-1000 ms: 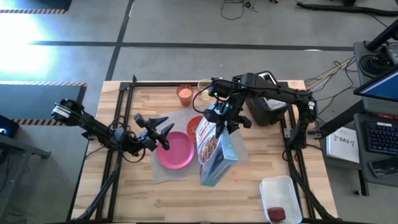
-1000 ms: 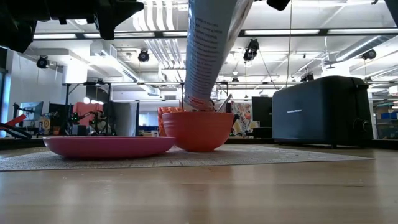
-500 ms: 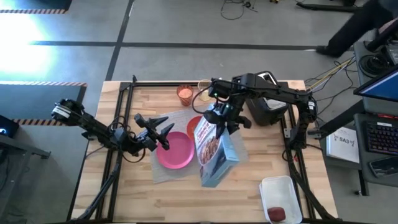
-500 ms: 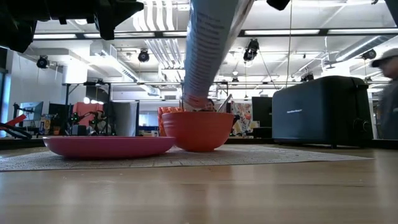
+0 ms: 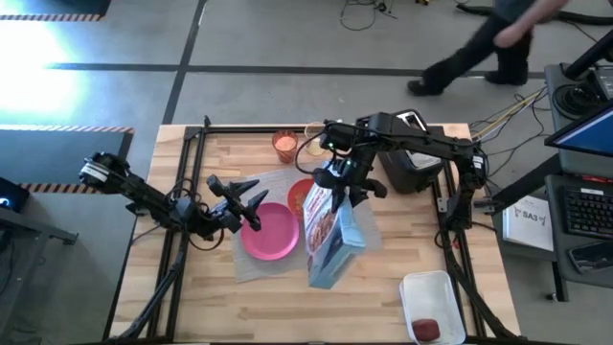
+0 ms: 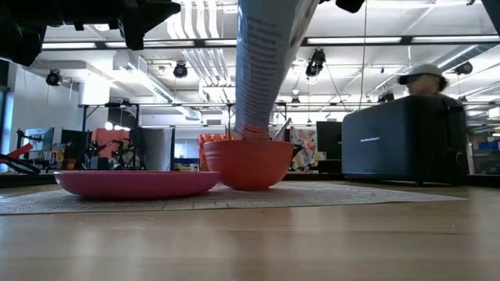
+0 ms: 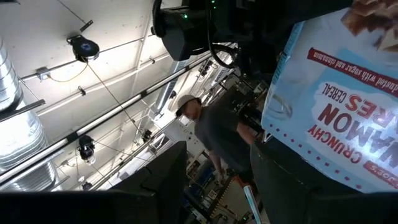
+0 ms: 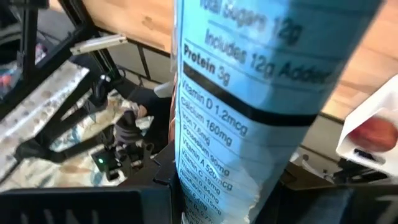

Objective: Arrange a breakfast setting
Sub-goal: Pour the cereal from the cereal box into the orange bowl

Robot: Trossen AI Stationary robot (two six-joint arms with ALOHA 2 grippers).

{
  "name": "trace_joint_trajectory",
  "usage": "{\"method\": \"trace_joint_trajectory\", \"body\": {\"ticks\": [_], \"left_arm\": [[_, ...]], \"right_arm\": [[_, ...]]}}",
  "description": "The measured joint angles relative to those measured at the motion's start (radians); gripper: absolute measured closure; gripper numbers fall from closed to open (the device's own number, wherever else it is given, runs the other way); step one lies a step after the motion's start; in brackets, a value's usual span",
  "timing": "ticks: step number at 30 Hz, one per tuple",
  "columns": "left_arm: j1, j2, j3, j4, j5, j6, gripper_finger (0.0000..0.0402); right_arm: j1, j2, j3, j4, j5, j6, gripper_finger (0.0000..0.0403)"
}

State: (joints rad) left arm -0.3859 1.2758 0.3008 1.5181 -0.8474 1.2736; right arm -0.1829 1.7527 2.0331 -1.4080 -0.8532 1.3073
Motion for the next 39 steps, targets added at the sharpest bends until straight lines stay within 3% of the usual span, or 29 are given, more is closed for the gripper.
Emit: {"method": "trace_joint_trajectory", "body": {"ticks": [3, 9, 13, 31, 39], "left_arm": [[0.000, 0.000, 0.000, 0.000, 0.000, 0.000, 0.0239], [0.000, 0.000, 0.000, 0.000, 0.000, 0.000, 0.0239], [0.000, 0.000, 0.000, 0.000, 0.000, 0.000, 0.0239], [0.000, 0.000, 0.000, 0.000, 0.000, 0.000, 0.0239], [0.000, 0.000, 0.000, 0.000, 0.000, 0.000, 0.0239]], "right_arm": [[0.002, 0.000, 0.000, -0.001, -0.004, -0.052, 0.0293], [-0.001, 0.003, 0.000, -0.026, -0.006, 0.024, 0.0293], [0.002, 0.007, 0.000, -0.024, -0.015, -0.071, 0.0293], [-0.001, 0.010, 0.000, -0.030, -0.011, -0.026, 0.0293], [0.010, 0.010, 0.000, -0.030, 0.036, -0.229, 0.0301]]}}
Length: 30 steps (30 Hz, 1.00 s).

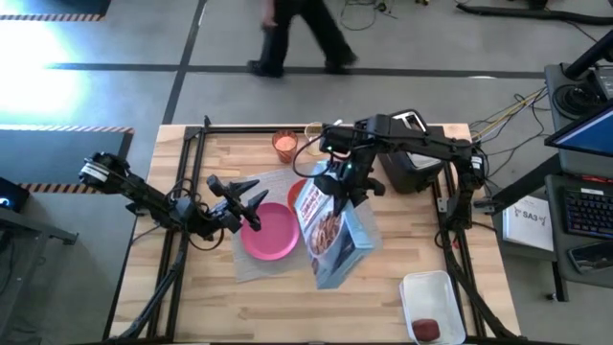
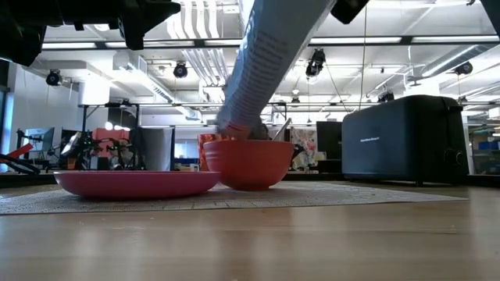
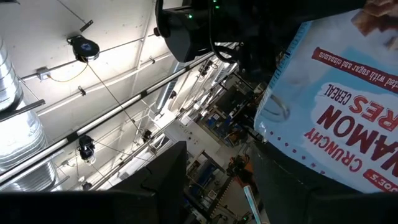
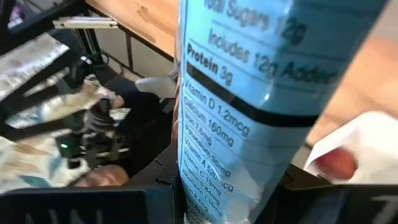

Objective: Arrange a breakfast setting
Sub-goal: Pour the cereal from the cereal box into the orange bowl

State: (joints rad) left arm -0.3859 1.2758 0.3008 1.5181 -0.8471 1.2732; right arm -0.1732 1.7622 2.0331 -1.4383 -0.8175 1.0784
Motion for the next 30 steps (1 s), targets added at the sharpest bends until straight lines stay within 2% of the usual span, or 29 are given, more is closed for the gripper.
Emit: {"method": "trace_joint_trajectory", "body": {"ticks": [7, 11, 16, 21, 30], "left_arm": [[0.000, 0.000, 0.000, 0.000, 0.000, 0.000, 0.0239], [0.000, 0.000, 0.000, 0.000, 0.000, 0.000, 0.0239], [0.000, 0.000, 0.000, 0.000, 0.000, 0.000, 0.0239], [0.000, 0.000, 0.000, 0.000, 0.000, 0.000, 0.0239], [0.000, 0.000, 0.000, 0.000, 0.000, 0.000, 0.0239]], "right_arm": [[0.011, 0.000, 0.000, -0.001, 0.012, -0.027, 0.0306], [0.037, -0.002, 0.000, -0.032, 0.047, -0.101, 0.0310], [0.059, -0.014, 0.000, -0.108, 0.129, -0.180, 0.0312], [0.076, -0.020, 0.000, -0.107, 0.241, -0.250, 0.0313], [0.116, -0.022, 0.000, -0.110, 0.289, -0.283, 0.0313]]}}
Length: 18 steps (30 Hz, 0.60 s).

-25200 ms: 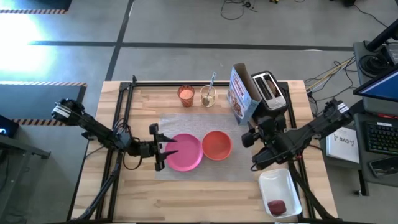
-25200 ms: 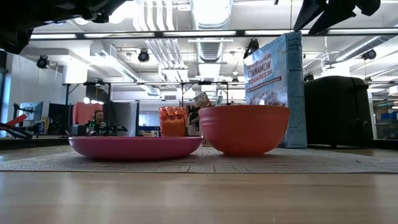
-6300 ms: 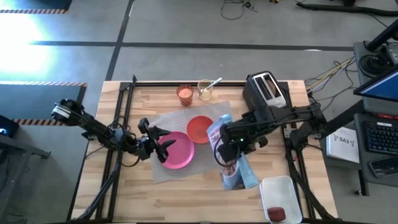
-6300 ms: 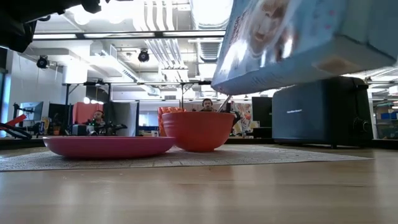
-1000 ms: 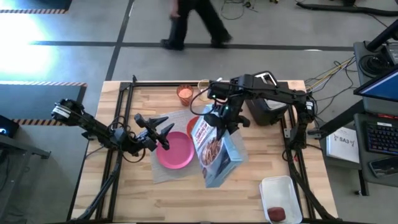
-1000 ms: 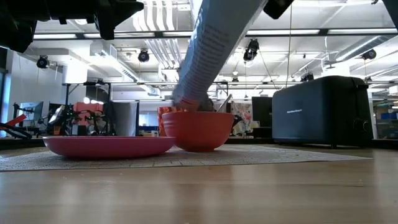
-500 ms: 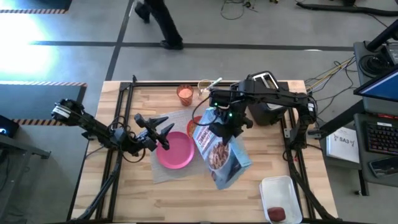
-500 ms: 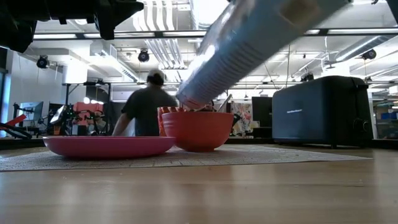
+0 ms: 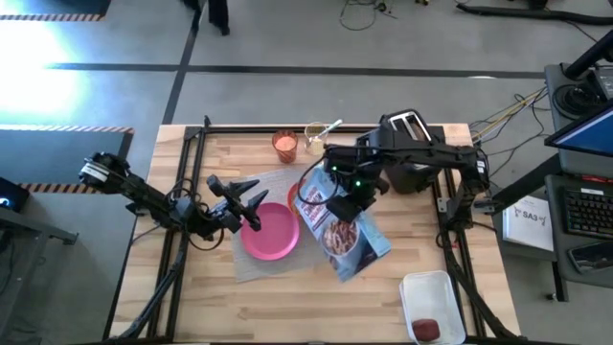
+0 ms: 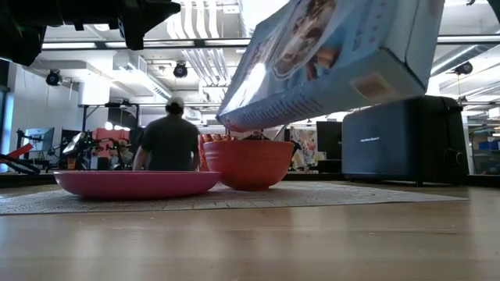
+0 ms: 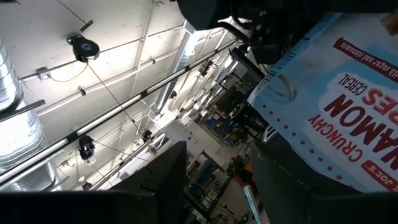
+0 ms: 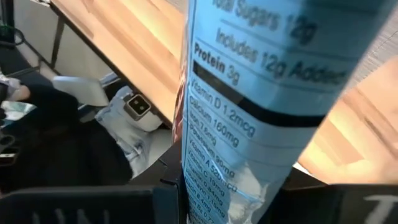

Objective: Arrange a breakfast setting
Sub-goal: Pour the cereal from the cereal box into the orange bowl

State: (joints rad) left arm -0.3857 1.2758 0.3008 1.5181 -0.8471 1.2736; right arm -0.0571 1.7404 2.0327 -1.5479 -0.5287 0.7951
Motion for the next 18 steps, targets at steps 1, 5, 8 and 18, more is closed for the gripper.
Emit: {"method": "trace_joint_trajectory", "body": {"ticks": [1, 5, 8, 18], "left_arm": [[0.000, 0.000, 0.000, 0.000, 0.000, 0.000, 0.0239], [0.000, 0.000, 0.000, 0.000, 0.000, 0.000, 0.0239], [0.000, 0.000, 0.000, 0.000, 0.000, 0.000, 0.0239], [0.000, 0.000, 0.000, 0.000, 0.000, 0.000, 0.0239]], "right_arm": [[0.008, -0.002, 0.000, -0.001, 0.019, -0.007, 0.0313], [0.046, -0.005, 0.000, -0.028, 0.100, -0.038, 0.0313], [0.071, -0.010, 0.000, -0.022, 0.183, -0.042, 0.0313], [0.191, -0.020, 0.000, -0.024, 0.448, -0.036, 0.0313]]}}
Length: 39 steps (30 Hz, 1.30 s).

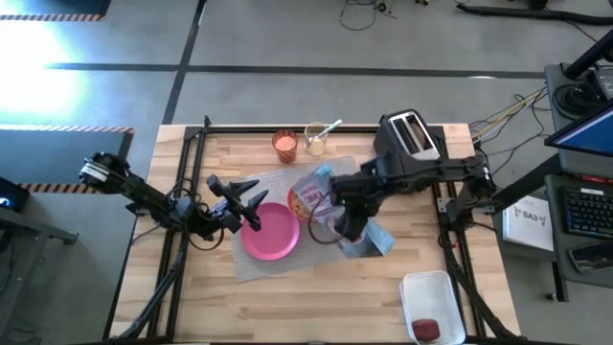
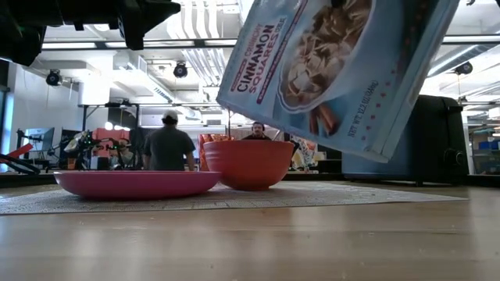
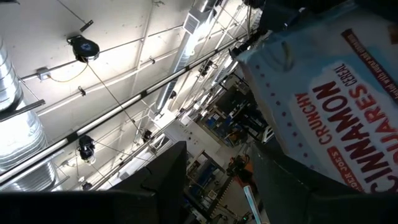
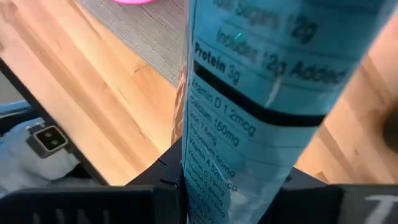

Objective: Arrange a breakfast setting
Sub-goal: Pour the cereal from the cereal box into the orange bowl

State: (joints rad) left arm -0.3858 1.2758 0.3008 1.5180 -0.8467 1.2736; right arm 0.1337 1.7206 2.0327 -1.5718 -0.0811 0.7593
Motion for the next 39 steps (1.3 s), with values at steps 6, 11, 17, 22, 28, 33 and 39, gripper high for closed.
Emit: {"method": "trace_joint_trajectory", "body": {"ticks": [6, 11, 17, 22, 28, 33, 39], "left_arm": [[0.000, 0.000, 0.000, 0.000, 0.000, 0.000, 0.0239], [0.000, 0.000, 0.000, 0.000, 0.000, -0.003, 0.0239], [0.000, 0.000, 0.000, 0.000, 0.000, -0.007, 0.0239], [0.000, 0.000, 0.000, 0.000, 0.000, -0.007, 0.0239], [0.000, 0.000, 0.000, 0.000, 0.000, -0.007, 0.0239], [0.003, 0.000, 0.000, 0.001, 0.072, -0.040, 0.0239], [0.005, 0.000, 0.028, 0.000, 0.278, -0.417, 0.0239]], "right_arm": [[0.103, 0.000, 0.000, 0.000, 0.140, 0.076, 0.0313], [0.203, 0.000, 0.000, 0.000, 0.319, 0.161, 0.0313], [0.329, 0.000, 0.000, 0.001, 0.562, 0.304, 0.0313], [0.425, 0.000, -0.041, 0.003, 0.710, 0.415, 0.0312], [0.498, 0.002, -0.147, 0.002, 0.787, 0.560, 0.0312], [0.526, 0.002, -0.219, 0.001, 0.886, 0.641, 0.0312], [0.530, 0.002, -0.237, 0.001, 0.971, 0.627, 0.0312]]}}
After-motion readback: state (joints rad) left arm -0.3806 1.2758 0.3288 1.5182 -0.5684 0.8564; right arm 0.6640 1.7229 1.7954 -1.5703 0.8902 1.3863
